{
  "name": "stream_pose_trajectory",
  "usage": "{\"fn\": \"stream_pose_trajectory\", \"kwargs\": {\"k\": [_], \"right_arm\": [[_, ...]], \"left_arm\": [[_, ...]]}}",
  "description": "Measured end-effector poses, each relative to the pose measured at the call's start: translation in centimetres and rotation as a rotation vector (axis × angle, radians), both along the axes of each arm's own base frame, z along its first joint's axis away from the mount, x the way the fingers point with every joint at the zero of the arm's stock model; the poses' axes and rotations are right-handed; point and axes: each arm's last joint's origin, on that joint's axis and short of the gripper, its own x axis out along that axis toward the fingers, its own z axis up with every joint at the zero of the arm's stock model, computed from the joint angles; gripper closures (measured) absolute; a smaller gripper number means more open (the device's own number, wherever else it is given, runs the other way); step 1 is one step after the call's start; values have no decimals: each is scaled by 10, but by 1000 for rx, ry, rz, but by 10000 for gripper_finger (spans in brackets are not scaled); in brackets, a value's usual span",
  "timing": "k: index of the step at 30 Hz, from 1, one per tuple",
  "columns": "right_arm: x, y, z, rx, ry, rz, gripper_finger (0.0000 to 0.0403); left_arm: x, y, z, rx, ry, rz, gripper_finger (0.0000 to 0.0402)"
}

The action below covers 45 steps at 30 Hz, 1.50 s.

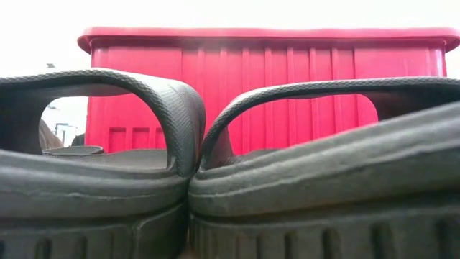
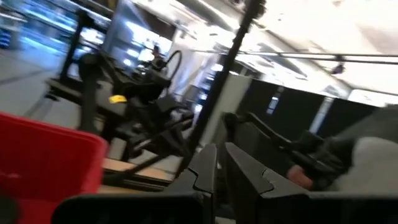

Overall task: Pick and place slides into bin
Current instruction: Put the black slide into the red bin

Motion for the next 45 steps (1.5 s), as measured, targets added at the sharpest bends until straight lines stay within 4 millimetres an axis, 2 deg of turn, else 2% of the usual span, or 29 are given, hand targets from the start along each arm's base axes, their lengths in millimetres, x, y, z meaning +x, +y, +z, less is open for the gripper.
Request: {"fn": "stream_pose_trajectory", "kwargs": {"k": [5,10,19,26,30,37,45], "right_arm": [[28,21,-2,-34,139,7,373],[53,40,-16,-90,246,54,341],[84,57,-69,-126,456,20,245],[105,52,-107,-199,552,-97,198],[116,43,-122,-167,625,-140,184],[128,45,-143,-143,649,-23,186],[135,46,-155,-138,645,0,190]], "left_arm": [[-4,-8,1,5,-5,-89,369],[-5,-10,0,24,-3,-121,369],[-4,-11,-6,24,61,-152,369],[-4,-11,-4,-21,63,-163,369],[-4,-11,-4,-24,62,-163,369],[-4,-11,-4,-17,59,-161,369],[-4,-11,-4,-10,62,-160,369]]}}
